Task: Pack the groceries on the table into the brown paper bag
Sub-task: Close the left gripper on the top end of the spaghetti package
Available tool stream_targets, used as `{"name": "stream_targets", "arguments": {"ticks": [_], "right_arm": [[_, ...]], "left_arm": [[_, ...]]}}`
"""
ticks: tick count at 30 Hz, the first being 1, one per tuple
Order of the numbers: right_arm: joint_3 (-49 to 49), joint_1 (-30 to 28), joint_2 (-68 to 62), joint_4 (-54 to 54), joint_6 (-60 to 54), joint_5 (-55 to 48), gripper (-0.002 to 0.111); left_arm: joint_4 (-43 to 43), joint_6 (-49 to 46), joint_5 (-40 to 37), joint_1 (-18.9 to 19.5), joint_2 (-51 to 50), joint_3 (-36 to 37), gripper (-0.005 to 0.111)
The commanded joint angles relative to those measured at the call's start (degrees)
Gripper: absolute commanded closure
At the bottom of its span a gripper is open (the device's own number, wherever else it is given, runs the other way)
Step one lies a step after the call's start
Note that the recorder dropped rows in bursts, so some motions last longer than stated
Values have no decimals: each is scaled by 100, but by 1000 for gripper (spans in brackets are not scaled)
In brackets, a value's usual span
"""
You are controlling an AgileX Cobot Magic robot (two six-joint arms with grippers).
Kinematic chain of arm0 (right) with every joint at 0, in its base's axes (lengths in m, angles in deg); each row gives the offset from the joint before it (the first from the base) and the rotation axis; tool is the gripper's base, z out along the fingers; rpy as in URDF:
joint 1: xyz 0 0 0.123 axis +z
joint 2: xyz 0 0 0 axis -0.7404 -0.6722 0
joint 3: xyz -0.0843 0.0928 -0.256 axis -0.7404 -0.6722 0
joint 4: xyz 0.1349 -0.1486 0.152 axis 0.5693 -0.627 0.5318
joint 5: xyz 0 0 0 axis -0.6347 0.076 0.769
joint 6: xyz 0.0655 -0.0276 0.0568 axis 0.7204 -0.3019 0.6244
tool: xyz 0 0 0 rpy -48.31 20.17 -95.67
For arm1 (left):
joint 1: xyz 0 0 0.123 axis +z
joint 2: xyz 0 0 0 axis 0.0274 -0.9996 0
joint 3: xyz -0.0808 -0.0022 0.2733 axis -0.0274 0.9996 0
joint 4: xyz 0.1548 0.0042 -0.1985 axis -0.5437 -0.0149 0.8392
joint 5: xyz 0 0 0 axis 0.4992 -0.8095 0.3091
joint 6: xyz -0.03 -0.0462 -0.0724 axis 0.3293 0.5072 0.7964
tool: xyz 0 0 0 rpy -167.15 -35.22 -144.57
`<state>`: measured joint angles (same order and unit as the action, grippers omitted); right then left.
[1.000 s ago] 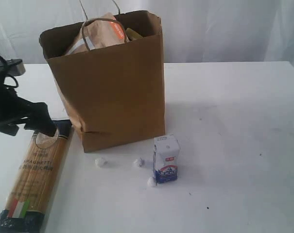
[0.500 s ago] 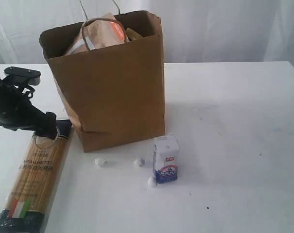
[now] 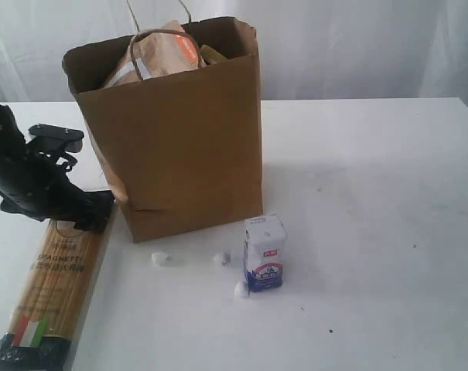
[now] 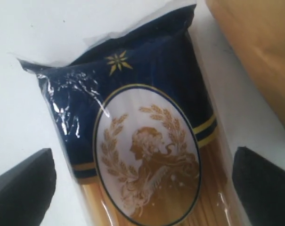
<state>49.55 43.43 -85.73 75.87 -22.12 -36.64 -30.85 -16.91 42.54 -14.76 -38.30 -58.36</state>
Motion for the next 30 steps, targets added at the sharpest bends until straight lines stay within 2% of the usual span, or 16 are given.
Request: {"name": "stream_targets", "arguments": {"ticks": [1,23,30], "right_arm": [[-18,-24,-20,10,31,64,108],[-18,-24,-20,10,31,64,108],[-18,-24,-20,10,31,64,108]], "left_arm": [[90,114,198,-12,-26,0,2],[90,178,221,-12,-163,0,5],[90,261,-299,-12,-312,0,38]]}}
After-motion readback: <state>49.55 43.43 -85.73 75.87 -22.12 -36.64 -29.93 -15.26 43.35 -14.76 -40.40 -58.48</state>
